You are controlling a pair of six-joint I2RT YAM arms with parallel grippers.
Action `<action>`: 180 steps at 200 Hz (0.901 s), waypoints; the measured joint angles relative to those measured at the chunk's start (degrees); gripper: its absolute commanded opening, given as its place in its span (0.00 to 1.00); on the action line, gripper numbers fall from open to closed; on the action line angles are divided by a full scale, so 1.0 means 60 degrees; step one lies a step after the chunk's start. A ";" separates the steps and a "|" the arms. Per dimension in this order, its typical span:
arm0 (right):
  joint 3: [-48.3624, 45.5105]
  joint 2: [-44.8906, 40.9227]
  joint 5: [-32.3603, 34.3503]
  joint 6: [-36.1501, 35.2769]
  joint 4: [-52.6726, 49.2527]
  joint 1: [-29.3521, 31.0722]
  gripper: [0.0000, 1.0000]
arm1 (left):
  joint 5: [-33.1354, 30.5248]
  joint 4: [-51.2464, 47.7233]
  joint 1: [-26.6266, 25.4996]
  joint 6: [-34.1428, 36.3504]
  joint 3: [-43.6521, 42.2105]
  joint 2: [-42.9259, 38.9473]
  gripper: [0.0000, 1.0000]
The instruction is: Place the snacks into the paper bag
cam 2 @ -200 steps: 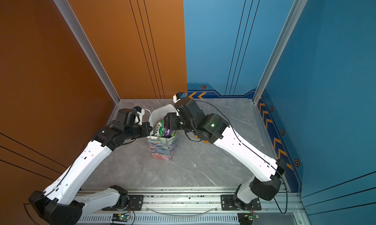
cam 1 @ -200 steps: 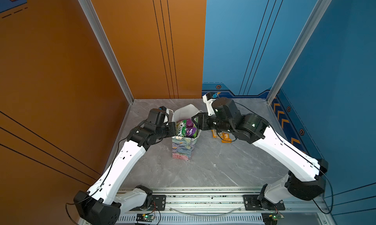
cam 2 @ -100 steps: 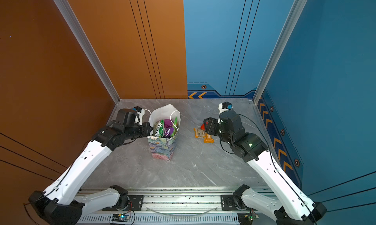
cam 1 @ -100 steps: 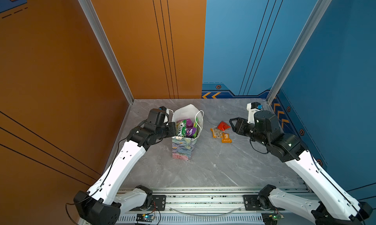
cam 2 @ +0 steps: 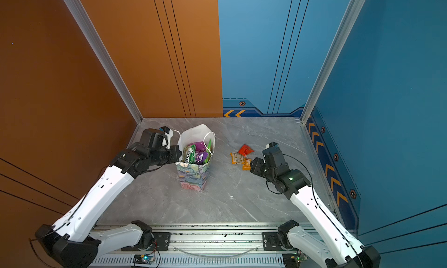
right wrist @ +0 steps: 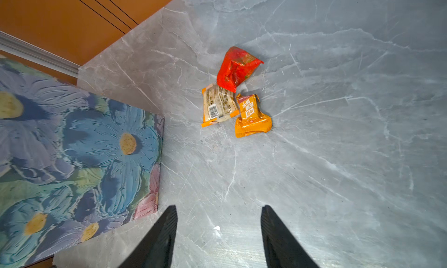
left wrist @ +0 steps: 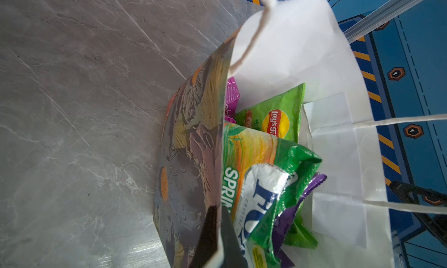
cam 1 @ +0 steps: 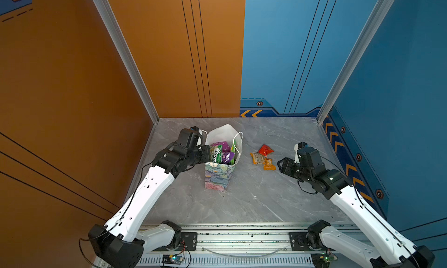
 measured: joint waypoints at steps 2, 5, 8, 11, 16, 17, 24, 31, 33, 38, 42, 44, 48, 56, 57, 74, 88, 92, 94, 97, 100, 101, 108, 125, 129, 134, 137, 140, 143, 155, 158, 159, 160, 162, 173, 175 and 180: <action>-0.0022 0.0007 -0.0007 0.0000 0.0004 -0.0018 0.59 | -0.0015 -0.0004 0.0000 0.0004 -0.0004 0.0000 0.01; -0.0073 0.0044 -0.0040 0.0000 0.0018 -0.0066 0.59 | -0.0047 0.0000 0.0000 0.0022 -0.0011 -0.0004 0.01; -0.0102 0.0066 -0.0058 -0.0004 0.0029 -0.0102 0.60 | -0.0062 0.0004 0.0000 0.0044 -0.0015 -0.0004 0.01; -0.0131 0.0109 -0.0073 -0.0004 0.0051 -0.0142 0.60 | -0.0091 0.0000 0.0000 0.0055 -0.0018 -0.0011 0.01; -0.0164 0.0168 -0.0109 -0.0007 0.0080 -0.0197 0.60 | -0.0138 0.0004 0.0000 0.0084 -0.0036 -0.0018 0.01; -0.0175 0.0200 -0.0127 -0.0007 0.0095 -0.0219 0.61 | -0.0142 0.0004 0.0000 0.0087 -0.0040 -0.0022 0.01; -0.0197 0.0324 -0.0186 -0.0015 0.0135 -0.0299 0.61 | -0.0200 0.0022 0.0000 0.0138 -0.0091 -0.0066 0.01; -0.0219 0.0474 -0.0226 -0.0022 0.0200 -0.0379 0.61 | -0.0237 0.0040 0.0000 0.0160 -0.0153 -0.0124 0.01; -0.0222 0.0499 -0.0233 -0.0026 0.0211 -0.0390 0.61 | -0.0240 0.0044 0.0000 0.0175 -0.0171 -0.0146 0.01; -0.0237 0.0605 -0.0248 -0.0040 0.0259 -0.0426 0.62 | -0.0266 0.0044 0.0000 0.0208 -0.0208 -0.0197 0.01; -0.0248 0.0670 -0.0251 -0.0044 0.0295 -0.0452 0.62 | -0.0277 0.0044 0.0000 0.0233 -0.0237 -0.0244 0.01; -0.0259 0.0721 -0.0251 -0.0044 0.0317 -0.0463 0.62 | -0.0284 0.0044 0.0000 0.0255 -0.0251 -0.0270 0.01; -0.0277 0.0798 -0.0255 -0.0044 0.0361 -0.0477 0.62 | -0.0299 0.0044 0.0000 0.0270 -0.0284 -0.0317 0.02; -0.0310 0.0962 -0.0284 -0.0047 0.0466 -0.0503 0.62 | -0.0310 0.0036 0.0004 0.0321 -0.0339 -0.0404 0.02; -0.0313 0.0980 -0.0288 -0.0047 0.0474 -0.0503 0.62 | -0.0313 0.0036 0.0004 0.0324 -0.0342 -0.0412 0.02; -0.0328 0.1417 -0.0310 -0.0069 0.0681 -0.0503 0.62 | -0.0335 0.0029 0.0011 0.0379 -0.0397 -0.0510 0.02; -0.0324 0.1843 -0.0317 -0.0113 0.0867 -0.0503 0.62 | -0.0335 0.0029 0.0018 0.0401 -0.0404 -0.0510 0.02; -0.0324 0.1974 -0.0317 -0.0120 0.0914 -0.0503 0.62 | -0.0335 0.0033 0.0018 0.0401 -0.0415 -0.0510 0.02; -0.0317 0.2036 -0.0313 -0.0124 0.0925 -0.0503 0.62 | -0.0335 0.0033 0.0018 0.0401 -0.0415 -0.0510 0.02; -0.0310 0.2157 -0.0317 -0.0146 0.0947 -0.0510 0.62 | -0.0335 0.0033 0.0022 0.0401 -0.0419 -0.0510 0.01; -0.0299 0.2244 -0.0313 -0.0164 0.0958 -0.0510 0.62 | -0.0335 0.0033 0.0033 0.0401 -0.0423 -0.0510 0.02; -0.0295 0.2266 -0.0310 -0.0164 0.0962 -0.0510 0.62 | -0.0335 0.0036 0.0036 0.0401 -0.0423 -0.0510 0.02; -0.0248 0.2510 -0.0310 -0.0208 0.0994 -0.0514 0.62 | -0.0335 0.0036 0.0040 0.0401 -0.0430 -0.0510 0.01; 0.0036 0.3129 -0.0302 -0.0346 0.1005 -0.0546 0.62 | -0.0335 0.0036 0.0102 0.0401 -0.0433 -0.0510 0.01; 0.0120 0.3253 -0.0302 -0.0361 0.1005 -0.0561 0.62 | -0.0331 0.0036 0.0124 0.0401 -0.0433 -0.0510 0.01; 0.0237 0.3446 -0.0302 -0.0379 0.1020 -0.0568 0.62 | -0.0328 0.0036 0.0149 0.0401 -0.0433 -0.0510 0.01; 0.0310 0.3544 -0.0299 -0.0401 0.1020 -0.0579 0.62 | -0.0328 0.0036 0.0157 0.0397 -0.0433 -0.0510 0.01; 0.0382 0.3657 -0.0299 -0.0419 0.1024 -0.0586 0.62 | -0.0324 0.0036 0.0168 0.0401 -0.0433 -0.0510 0.01; 0.0455 0.3745 -0.0299 -0.0441 0.1031 -0.0590 0.62 | -0.0321 0.0036 0.0186 0.0397 -0.0433 -0.0510 0.01; 0.0780 0.4156 -0.0288 -0.0510 0.1089 -0.0601 0.62 | -0.0291 0.0033 0.0244 0.0397 -0.0437 -0.0510 0.01; 0.0849 0.4255 -0.0284 -0.0532 0.1104 -0.0601 0.62 | -0.0291 0.0033 0.0270 0.0397 -0.0441 -0.0510 0.01; 0.0867 0.4280 -0.0284 -0.0539 0.1104 -0.0601 0.62 | -0.0288 0.0033 0.0273 0.0397 -0.0441 -0.0510 0.01; 0.0911 0.4320 -0.0288 -0.0550 0.1104 -0.0601 0.62 | -0.0284 0.0033 0.0280 0.0397 -0.0441 -0.0510 0.01; 0.0951 0.4357 -0.0284 -0.0554 0.1104 -0.0601 0.62 | -0.0280 0.0033 0.0288 0.0397 -0.0441 -0.0510 0.01; 0.1246 0.4707 -0.0280 -0.0623 0.1147 -0.0601 0.62 | -0.0248 0.0029 0.0353 0.0397 -0.0444 -0.0510 0.01; 0.1311 0.4772 -0.0277 -0.0630 0.1147 -0.0601 0.62 | -0.0240 0.0029 0.0357 0.0393 -0.0448 -0.0510 0.01; 0.1432 0.4914 -0.0277 -0.0659 0.1155 -0.0601 0.62 | -0.0226 0.0025 0.0386 0.0393 -0.0448 -0.0510 0.01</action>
